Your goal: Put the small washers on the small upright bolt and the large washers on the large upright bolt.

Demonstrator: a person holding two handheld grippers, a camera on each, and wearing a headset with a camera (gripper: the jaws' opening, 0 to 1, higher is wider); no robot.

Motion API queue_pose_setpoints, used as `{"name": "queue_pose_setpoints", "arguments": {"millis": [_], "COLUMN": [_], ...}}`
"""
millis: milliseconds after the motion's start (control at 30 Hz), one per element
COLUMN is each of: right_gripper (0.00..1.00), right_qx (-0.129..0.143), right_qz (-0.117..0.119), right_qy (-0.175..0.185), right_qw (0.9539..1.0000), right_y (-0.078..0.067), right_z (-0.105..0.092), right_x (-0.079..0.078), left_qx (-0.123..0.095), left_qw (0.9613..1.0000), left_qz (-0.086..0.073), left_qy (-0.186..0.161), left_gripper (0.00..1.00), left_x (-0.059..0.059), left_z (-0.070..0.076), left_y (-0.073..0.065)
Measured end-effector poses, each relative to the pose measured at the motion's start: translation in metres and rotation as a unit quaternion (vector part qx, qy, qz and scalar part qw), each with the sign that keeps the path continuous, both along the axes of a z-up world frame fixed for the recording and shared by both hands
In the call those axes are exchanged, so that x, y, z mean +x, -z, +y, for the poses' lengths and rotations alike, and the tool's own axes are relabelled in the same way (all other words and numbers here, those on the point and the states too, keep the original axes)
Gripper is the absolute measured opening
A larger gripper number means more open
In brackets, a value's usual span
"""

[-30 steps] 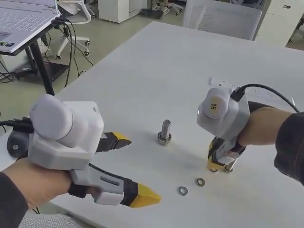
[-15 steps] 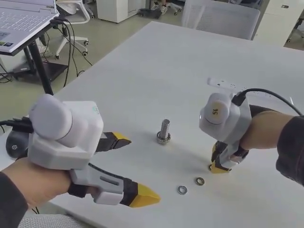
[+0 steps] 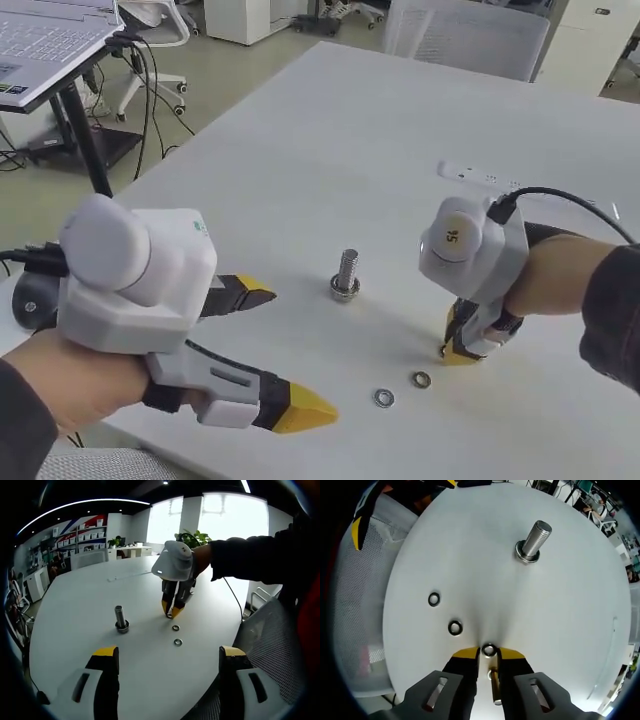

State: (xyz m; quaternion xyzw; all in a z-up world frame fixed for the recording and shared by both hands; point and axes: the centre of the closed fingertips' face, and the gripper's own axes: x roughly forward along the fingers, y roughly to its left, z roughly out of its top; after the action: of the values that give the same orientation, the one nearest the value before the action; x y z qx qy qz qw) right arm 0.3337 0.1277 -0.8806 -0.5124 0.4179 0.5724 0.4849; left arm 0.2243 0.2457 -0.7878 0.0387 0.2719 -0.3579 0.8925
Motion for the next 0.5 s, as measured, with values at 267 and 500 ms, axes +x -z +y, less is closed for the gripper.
{"name": "queue_pose_setpoints", "arguments": {"millis": [267,500], "right_gripper": [0.14,0.14], "right_qx": [0.001,0.003], "right_qz": [-0.001,-0.002], "right_qy": [0.000,-0.002], "right_qw": [1.0000,1.0000], "right_y": [-0.0003,-0.0003], "right_z": [-0.0003,0.0000], "right_x": [0.0003,0.0015], "left_qx": [0.000,-0.001], "left_qw": [1.0000,1.0000], "left_qz": [0.000,0.001], "left_qy": [-0.001,-0.001], "left_gripper": [0.82,0.82], "left_x": [0.0000,0.0006], "left_z": [0.0002,0.0002], "left_y": [-0.0003,-0.0004]}}
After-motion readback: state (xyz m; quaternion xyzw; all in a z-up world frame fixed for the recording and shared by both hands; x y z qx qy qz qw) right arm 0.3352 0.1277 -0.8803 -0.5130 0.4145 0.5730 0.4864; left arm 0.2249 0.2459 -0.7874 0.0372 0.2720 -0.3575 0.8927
